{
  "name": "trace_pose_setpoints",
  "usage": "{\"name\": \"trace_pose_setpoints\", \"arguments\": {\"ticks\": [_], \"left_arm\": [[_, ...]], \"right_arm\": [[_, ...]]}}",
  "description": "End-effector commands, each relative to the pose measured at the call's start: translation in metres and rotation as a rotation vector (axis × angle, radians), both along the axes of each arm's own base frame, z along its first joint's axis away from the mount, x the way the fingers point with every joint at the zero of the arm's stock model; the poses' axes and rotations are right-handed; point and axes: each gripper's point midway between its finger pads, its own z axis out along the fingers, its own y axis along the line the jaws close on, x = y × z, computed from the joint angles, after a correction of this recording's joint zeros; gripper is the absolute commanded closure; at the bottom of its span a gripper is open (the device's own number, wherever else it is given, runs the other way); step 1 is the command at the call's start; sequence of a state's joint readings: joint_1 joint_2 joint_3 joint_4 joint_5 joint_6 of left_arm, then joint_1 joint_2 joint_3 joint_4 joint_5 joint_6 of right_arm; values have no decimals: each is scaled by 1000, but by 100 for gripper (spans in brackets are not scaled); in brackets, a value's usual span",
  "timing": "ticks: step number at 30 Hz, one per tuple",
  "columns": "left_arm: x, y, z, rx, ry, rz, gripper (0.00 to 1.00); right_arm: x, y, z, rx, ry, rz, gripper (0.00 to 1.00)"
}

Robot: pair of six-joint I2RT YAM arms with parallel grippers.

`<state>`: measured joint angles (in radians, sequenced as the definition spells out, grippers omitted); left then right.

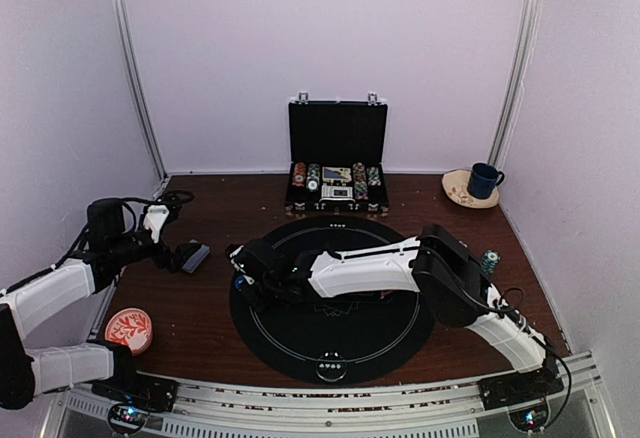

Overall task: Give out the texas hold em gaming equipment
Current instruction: Pick up the all-in button from the poker table mat.

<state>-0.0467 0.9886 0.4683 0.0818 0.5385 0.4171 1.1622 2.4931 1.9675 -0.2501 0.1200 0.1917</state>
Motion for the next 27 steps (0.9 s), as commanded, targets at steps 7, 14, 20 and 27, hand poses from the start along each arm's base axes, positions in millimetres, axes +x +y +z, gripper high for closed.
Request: {"name": "trace_pose_setpoints", "arguments": {"ticks": [7, 14, 20, 27], "left_arm": [[2, -2, 8, -9, -40, -4, 2], [2, -2, 9, -10, -43, -5, 2], [3, -2, 7, -9, -35, -5, 2], [2, -2, 7, -7, -40, -5, 2]], "right_arm": [[4, -13, -6, -31, -20, -51, 66], [2, -2, -22, -43, 10, -15, 66], [-2, 6, -25, -12, 30, 16, 66], [7, 3, -18, -19, -8, -26, 66]]}}
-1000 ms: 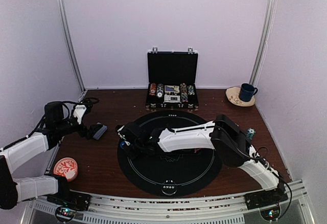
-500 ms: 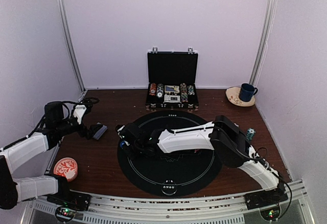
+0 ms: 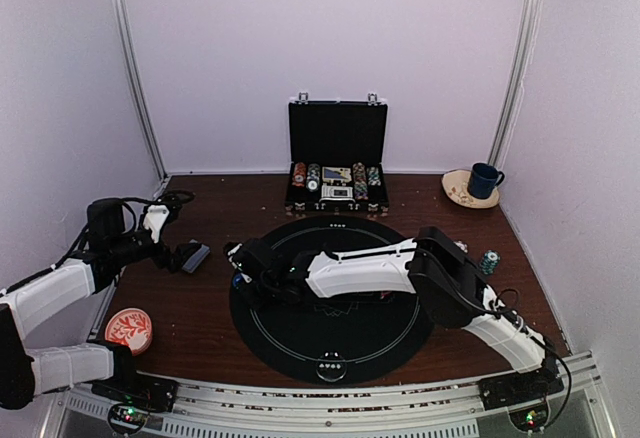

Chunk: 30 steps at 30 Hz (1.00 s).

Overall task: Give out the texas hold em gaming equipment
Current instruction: Pick up the all-in button from the poker table mat.

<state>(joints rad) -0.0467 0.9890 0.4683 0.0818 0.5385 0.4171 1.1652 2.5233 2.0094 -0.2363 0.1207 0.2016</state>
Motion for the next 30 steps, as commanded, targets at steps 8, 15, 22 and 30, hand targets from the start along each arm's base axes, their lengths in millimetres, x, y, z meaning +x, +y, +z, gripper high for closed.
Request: {"name": "trace_pose_setpoints", "arguments": {"ticks": [8, 15, 22, 30], "left_arm": [[2, -2, 7, -7, -39, -6, 2], [2, -2, 7, -8, -38, -5, 2], [2, -2, 9, -8, -43, -6, 2], [1, -3, 9, -9, -42, -13, 2]], "right_arm": [[0, -13, 25, -11, -17, -8, 53], [-12, -66, 105, 47, -75, -63, 37], [-30, -175, 100, -26, -72, -248, 26], [-42, -278, 77, -14, -36, -462, 26]]}}
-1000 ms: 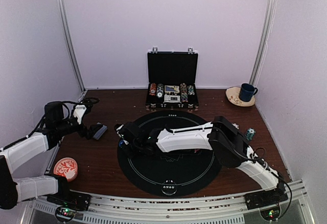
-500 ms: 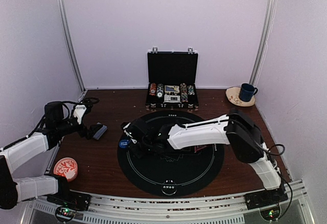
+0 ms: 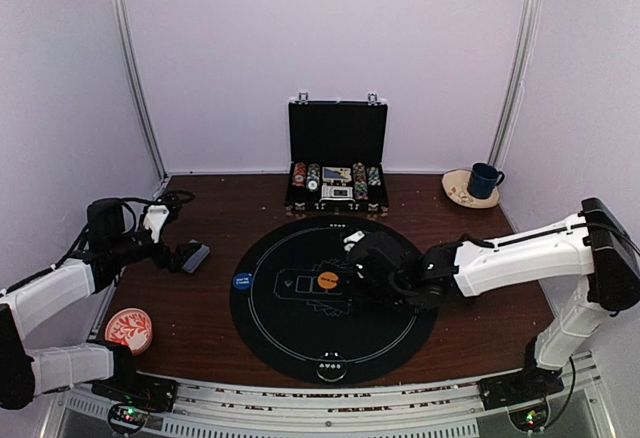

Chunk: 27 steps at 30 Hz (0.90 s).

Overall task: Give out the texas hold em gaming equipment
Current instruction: Pick up the all-in button from the poker table mat.

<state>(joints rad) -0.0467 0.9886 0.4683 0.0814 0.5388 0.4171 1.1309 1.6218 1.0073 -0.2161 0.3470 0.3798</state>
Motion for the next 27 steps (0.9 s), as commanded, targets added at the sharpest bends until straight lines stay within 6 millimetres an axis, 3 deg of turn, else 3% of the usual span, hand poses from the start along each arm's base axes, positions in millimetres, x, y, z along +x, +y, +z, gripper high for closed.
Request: {"name": "trace_pose_setpoints", "arguments": {"ticks": [1, 7, 14, 27], "left_arm": [[1, -3, 9, -10, -42, -16, 2], [1, -3, 7, -5, -41, -14, 2], [1, -2, 7, -3, -42, -11, 2], [2, -3, 7, -2, -42, -13, 2]], "right_arm": [[4, -51, -8, 20, -11, -169, 26], [-3, -90, -30, -11, 23, -229, 27], [-8, -84, -57, -32, 84, -200, 30], [15, -93, -91, -49, 148, -258, 35]]}}
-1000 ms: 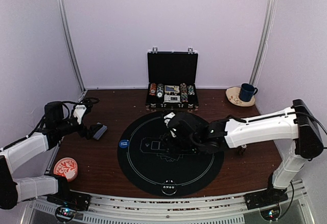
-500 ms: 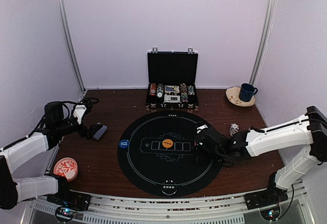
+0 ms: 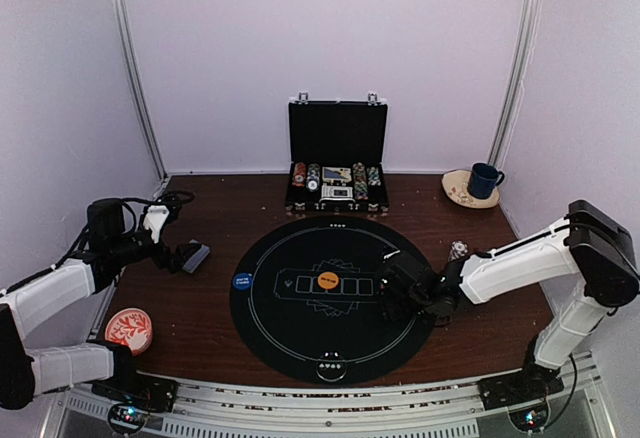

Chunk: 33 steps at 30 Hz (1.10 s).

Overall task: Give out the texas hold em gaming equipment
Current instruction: Pick up the all-in button from the poker table mat.

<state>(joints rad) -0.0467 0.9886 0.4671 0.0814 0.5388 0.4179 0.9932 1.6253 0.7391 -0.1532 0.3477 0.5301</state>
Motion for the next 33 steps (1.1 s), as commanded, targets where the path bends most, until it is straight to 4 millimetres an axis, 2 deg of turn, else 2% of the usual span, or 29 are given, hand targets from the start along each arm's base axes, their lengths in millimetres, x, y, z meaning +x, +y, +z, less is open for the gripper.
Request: {"name": "trace_pose_setpoints", "arguments": {"ticks": [1, 7, 12, 18, 22, 33], "left_arm": [[2, -2, 6, -2, -40, -11, 2], [2, -2, 6, -2, -41, -10, 2], [2, -2, 6, -2, -41, -11, 2], [2, -2, 6, -1, -42, -12, 2], [2, -3, 5, -3, -39, -15, 2], [1, -3, 8, -5, -46, -14, 2]], "right_arm": [[9, 4, -7, 38, 16, -11, 37], [23, 15, -21, 30, 50, 10, 40], [43, 25, -29, -3, 60, 14, 40], [68, 45, -41, -35, 80, 20, 49], [84, 61, -39, -41, 65, 28, 49], [156, 86, -43, -70, 11, -43, 49]]}}
